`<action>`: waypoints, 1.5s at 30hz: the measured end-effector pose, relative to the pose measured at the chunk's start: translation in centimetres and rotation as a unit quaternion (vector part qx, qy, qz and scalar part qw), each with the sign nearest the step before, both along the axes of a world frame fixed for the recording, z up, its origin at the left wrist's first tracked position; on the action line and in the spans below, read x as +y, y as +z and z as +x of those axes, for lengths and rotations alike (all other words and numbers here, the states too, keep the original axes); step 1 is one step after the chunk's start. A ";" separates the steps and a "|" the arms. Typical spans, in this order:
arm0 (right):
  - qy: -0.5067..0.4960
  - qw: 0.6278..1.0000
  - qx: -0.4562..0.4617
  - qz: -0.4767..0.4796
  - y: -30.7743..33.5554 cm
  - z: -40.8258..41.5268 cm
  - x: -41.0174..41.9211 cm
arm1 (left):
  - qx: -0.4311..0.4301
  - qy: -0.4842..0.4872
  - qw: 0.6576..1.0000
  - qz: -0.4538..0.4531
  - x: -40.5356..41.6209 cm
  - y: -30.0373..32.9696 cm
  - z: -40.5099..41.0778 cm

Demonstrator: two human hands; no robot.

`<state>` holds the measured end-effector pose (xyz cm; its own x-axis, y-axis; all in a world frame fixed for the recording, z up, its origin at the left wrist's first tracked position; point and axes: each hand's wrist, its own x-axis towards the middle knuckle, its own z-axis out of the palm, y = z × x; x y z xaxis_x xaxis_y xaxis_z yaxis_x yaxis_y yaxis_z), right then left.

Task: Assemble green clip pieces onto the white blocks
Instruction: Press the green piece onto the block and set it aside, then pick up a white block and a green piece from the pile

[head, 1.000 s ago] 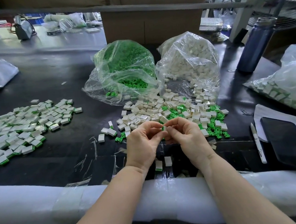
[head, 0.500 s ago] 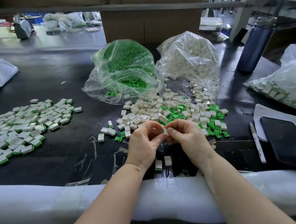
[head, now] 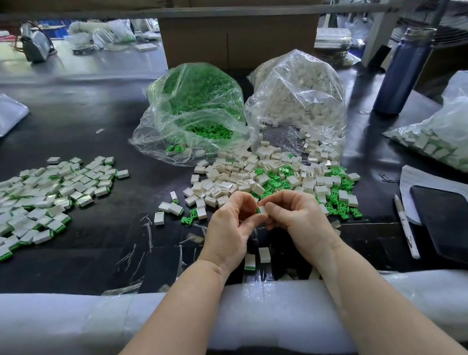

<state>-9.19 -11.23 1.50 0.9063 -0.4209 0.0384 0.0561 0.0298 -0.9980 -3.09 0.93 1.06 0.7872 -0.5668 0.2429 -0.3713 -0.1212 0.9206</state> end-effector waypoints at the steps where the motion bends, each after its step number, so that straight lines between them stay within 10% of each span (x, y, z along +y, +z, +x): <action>1: -0.003 1.000 -0.002 0.006 0.0 0.0 0.0 | 0.009 -0.003 1.000 -0.005 0.0 0.1 0.0; 15: -0.006 1.000 -0.019 0.003 0.0 0.1 0.3 | 0.114 -0.010 0.991 -0.077 0.5 0.4 0.1; 20: -0.042 0.997 -0.004 -0.061 0.1 -0.1 0.2 | 0.112 0.135 0.980 -0.093 1.1 0.5 0.8; 29: -0.042 0.995 0.010 -0.095 0.5 -0.2 0.4 | -0.028 0.384 0.901 0.199 5.6 0.6 5.2; 45: -0.048 0.993 0.011 -0.107 0.4 -0.1 0.4 | -0.135 0.355 0.847 0.372 6.0 0.1 3.9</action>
<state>-9.34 -10.85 1.87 0.8637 -0.4901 0.1173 0.0271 -0.1872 -0.9819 0.76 6.90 1.21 0.9667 -0.0480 0.2515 -0.1454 -0.9114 0.3850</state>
